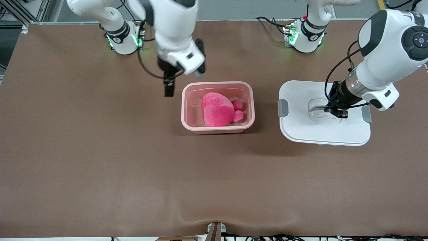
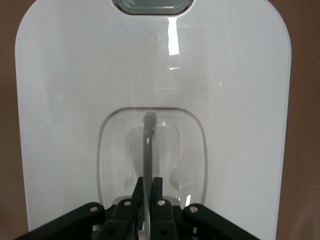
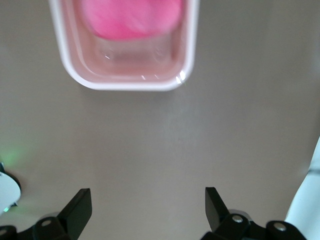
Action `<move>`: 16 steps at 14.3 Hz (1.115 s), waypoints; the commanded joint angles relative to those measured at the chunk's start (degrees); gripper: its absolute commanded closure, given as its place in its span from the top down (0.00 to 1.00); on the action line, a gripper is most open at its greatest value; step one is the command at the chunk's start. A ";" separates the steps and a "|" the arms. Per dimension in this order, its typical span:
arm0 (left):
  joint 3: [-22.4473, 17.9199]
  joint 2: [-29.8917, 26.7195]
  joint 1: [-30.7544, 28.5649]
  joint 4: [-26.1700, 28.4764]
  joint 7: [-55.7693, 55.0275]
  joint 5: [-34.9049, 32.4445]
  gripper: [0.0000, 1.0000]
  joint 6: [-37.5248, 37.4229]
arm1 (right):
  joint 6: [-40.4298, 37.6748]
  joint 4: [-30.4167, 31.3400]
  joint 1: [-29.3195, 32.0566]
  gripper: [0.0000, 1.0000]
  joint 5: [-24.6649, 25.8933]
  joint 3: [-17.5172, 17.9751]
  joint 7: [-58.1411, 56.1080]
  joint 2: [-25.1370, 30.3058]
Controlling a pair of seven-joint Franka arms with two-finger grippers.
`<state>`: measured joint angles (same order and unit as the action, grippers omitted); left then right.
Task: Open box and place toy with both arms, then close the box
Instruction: 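Withdraw the right gripper to rest while the left gripper carries the lid back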
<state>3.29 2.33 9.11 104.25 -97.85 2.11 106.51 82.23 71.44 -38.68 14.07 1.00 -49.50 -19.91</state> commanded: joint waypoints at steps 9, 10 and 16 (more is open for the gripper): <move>4.26 -1.28 0.20 0.70 0.38 1.06 0.00 -0.51 | 0.48 3.78 18.54 1.00 -2.46 0.93 34.36 3.03; 6.09 -1.02 0.12 0.43 0.03 1.06 0.00 -0.43 | 0.56 5.36 20.38 1.00 -4.73 0.84 36.12 4.69; 10.33 0.82 0.47 -1.41 -7.61 1.41 0.00 0.36 | 2.59 15.03 33.12 1.00 -12.75 0.84 37.63 13.84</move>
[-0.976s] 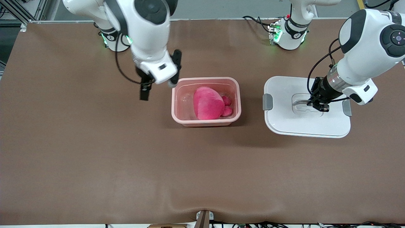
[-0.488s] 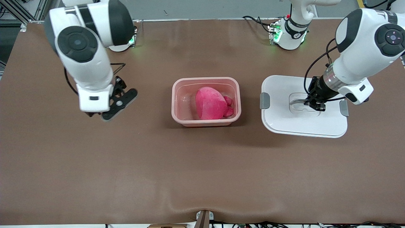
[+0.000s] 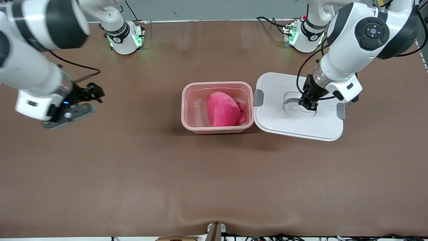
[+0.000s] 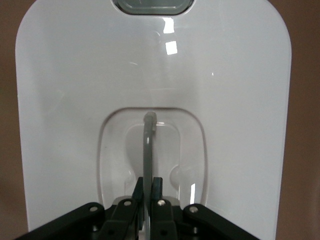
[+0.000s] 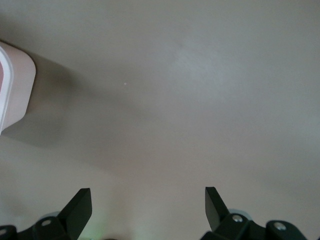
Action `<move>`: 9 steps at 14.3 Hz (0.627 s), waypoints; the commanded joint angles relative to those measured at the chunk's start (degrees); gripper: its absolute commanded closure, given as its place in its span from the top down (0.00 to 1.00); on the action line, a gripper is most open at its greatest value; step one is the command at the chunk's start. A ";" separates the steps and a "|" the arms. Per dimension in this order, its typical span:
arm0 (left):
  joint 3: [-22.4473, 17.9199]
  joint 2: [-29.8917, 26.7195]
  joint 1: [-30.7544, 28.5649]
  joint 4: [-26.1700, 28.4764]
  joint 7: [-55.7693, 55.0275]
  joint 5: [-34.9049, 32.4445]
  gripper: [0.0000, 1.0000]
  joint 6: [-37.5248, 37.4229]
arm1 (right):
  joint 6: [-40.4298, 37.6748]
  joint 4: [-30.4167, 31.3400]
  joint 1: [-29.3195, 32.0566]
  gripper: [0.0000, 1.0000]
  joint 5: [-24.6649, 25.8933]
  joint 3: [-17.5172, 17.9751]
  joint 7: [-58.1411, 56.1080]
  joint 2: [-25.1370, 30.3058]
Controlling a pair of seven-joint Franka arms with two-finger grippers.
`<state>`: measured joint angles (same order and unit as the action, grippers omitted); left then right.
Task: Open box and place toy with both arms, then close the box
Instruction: 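Withdraw the right gripper to rest while the left gripper carries the lid back, then lower the lid onto the box with the left gripper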
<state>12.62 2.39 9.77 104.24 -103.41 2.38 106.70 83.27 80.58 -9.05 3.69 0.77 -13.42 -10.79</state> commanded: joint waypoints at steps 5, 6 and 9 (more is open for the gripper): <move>5.57 6.12 1.47 -7.81 -12.32 0.17 0.00 0.18 | 2.41 13.27 11.58 1.00 -6.41 0.99 1.55 11.91; 5.66 6.91 2.52 -8.52 -13.82 -0.27 0.00 0.26 | 2.42 14.60 12.29 1.00 -6.42 0.99 1.64 13.32; 5.66 8.59 5.60 -9.49 -16.90 -2.38 0.00 0.26 | 2.25 18.12 13.00 1.00 -6.33 1.17 8.10 17.89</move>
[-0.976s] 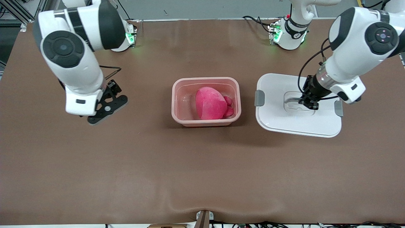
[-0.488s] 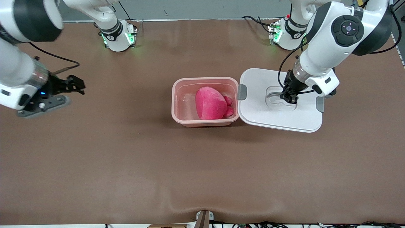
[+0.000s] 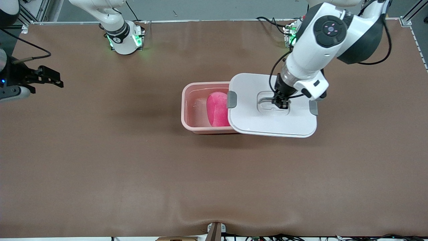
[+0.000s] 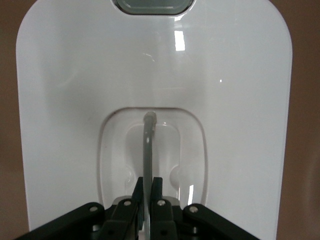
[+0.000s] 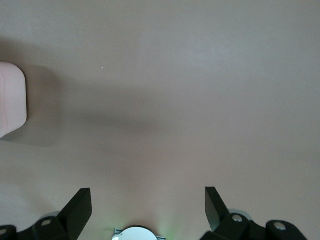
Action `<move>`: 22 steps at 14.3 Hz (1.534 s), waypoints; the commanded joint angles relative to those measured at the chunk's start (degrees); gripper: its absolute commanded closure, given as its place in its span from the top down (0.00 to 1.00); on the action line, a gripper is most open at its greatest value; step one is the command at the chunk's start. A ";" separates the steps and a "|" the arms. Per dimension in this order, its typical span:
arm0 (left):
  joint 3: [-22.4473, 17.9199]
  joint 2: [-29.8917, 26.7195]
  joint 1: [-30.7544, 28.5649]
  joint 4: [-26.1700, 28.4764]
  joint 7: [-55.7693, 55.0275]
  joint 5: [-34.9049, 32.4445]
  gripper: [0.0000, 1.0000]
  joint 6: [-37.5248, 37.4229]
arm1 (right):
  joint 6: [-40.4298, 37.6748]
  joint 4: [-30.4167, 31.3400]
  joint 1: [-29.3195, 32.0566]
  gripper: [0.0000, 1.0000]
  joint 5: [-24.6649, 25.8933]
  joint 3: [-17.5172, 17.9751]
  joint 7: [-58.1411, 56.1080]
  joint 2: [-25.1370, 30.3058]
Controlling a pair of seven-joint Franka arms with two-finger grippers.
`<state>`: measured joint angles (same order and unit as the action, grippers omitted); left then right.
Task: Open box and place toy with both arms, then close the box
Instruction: 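Lower the lid onto the box with the left gripper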
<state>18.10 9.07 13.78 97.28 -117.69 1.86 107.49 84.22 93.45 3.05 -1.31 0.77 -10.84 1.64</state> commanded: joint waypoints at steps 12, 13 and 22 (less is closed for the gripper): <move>0.00 10.53 9.59 -10.00 -13.61 -4.68 0.00 -0.44 | -0.64 4.11 -2.35 1.00 0.44 2.31 6.63 7.67; -0.09 11.05 10.47 -10.09 -14.40 -4.94 0.00 0.34 | -0.64 4.02 -2.18 1.00 0.44 2.22 6.62 7.76; 0.09 14.75 15.13 -10.71 -25.82 -9.07 0.00 4.74 | -0.81 4.11 -1.83 1.00 0.52 1.34 6.62 7.94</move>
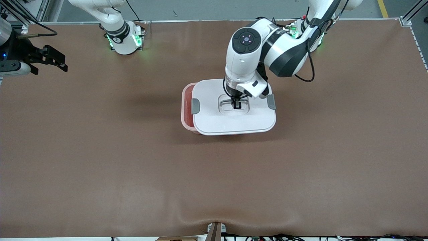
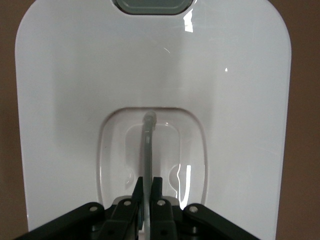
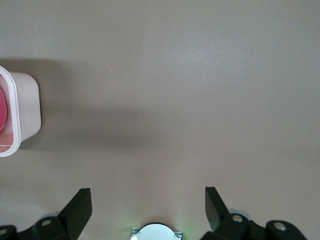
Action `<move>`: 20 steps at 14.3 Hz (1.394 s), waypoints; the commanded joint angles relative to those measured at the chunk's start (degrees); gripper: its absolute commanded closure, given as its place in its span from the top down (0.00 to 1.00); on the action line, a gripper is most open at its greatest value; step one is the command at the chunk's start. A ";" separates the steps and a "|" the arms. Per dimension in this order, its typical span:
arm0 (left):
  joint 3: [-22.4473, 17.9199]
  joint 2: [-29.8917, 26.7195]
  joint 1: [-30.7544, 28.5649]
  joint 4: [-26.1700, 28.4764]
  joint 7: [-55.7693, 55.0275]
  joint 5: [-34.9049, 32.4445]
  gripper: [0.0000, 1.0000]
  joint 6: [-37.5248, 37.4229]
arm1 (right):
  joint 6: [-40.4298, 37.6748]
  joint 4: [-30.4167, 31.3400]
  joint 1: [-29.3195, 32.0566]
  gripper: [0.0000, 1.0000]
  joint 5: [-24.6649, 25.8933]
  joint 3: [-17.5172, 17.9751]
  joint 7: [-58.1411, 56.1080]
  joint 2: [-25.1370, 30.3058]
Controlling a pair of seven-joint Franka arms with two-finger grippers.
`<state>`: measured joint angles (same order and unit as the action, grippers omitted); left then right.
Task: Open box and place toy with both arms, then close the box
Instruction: 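Lower the lid onto the box with the left gripper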
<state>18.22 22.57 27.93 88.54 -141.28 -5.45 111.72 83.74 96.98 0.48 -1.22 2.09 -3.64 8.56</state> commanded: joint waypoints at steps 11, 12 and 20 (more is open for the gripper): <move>0.07 4.67 5.55 -1.44 -9.90 -6.76 0.00 3.23 | -0.15 0.67 2.15 1.00 0.08 0.11 -0.58 0.41; 0.07 5.11 5.64 -1.27 -9.90 -6.76 0.00 4.11 | 0.02 0.58 2.24 1.00 0.08 0.11 -0.58 0.49; 0.24 5.81 6.43 0.58 -5.15 -6.85 0.00 4.29 | 0.29 0.49 2.59 1.00 0.25 0.02 -0.58 0.41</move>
<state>18.27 28.67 34.36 88.94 -147.30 -10.99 115.71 83.80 97.20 1.99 -1.21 1.57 -3.72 8.48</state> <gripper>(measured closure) 0.930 0.000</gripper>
